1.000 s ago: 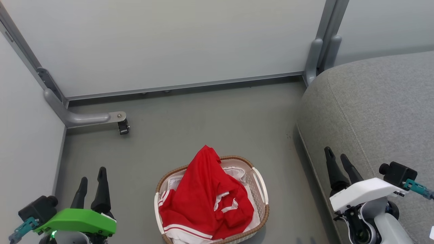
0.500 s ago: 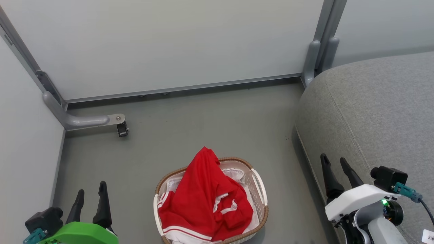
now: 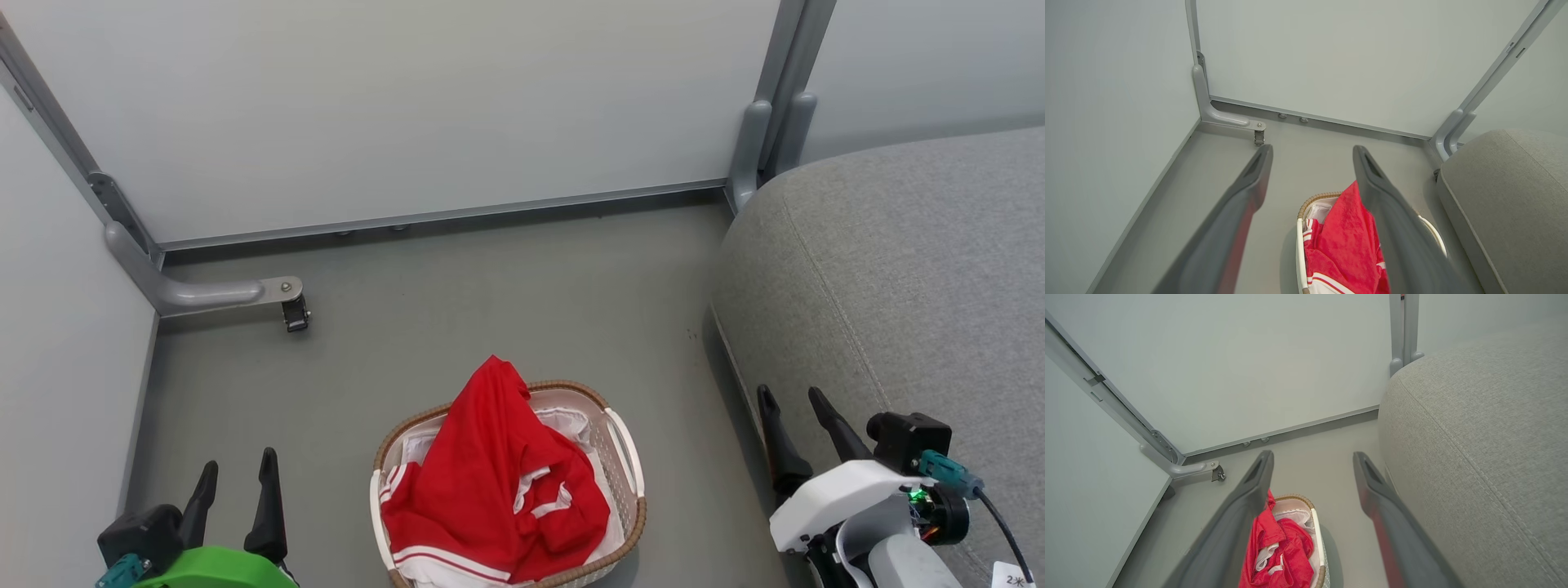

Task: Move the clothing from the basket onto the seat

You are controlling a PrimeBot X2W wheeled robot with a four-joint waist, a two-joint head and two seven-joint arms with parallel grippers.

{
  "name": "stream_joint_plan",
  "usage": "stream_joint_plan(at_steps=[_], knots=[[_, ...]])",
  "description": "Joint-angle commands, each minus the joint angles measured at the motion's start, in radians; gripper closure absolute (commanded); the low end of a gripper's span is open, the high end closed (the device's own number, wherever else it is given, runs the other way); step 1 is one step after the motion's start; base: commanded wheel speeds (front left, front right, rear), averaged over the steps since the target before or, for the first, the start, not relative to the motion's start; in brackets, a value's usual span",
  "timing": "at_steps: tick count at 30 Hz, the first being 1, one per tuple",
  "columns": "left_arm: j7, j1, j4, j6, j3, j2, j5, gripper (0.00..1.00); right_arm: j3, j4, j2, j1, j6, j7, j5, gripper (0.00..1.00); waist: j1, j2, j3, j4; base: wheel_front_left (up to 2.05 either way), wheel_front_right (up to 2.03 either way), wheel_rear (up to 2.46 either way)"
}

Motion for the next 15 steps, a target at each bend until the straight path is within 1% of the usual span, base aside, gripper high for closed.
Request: stream_joint_plan(at_steps=[1,6,15], knots=[[-0.009,0.004,-0.002,-0.004,0.0,0.009,0.023,0.0,0.004,-0.001,-0.003,-0.002,0.0,-0.01,-0.028,0.0,0.0,0.0,0.0,0.0,0.0,0.0,0.0],[-0.021,-0.004,-0.004,-0.004,0.009,0.009,0.064,0.0,0.01,0.004,-0.003,-0.013,0.0,-0.022,-0.081,0.0,0.0,0.0,0.004,0.001,0.0,0.0,0.0],[-0.04,-0.014,0.001,-0.005,0.017,0.007,0.122,0.0,-0.011,0.023,0.003,-0.025,0.0,-0.042,-0.165,0.0,0.0,0.0,0.009,0.006,0.0,0.0,0.0]])
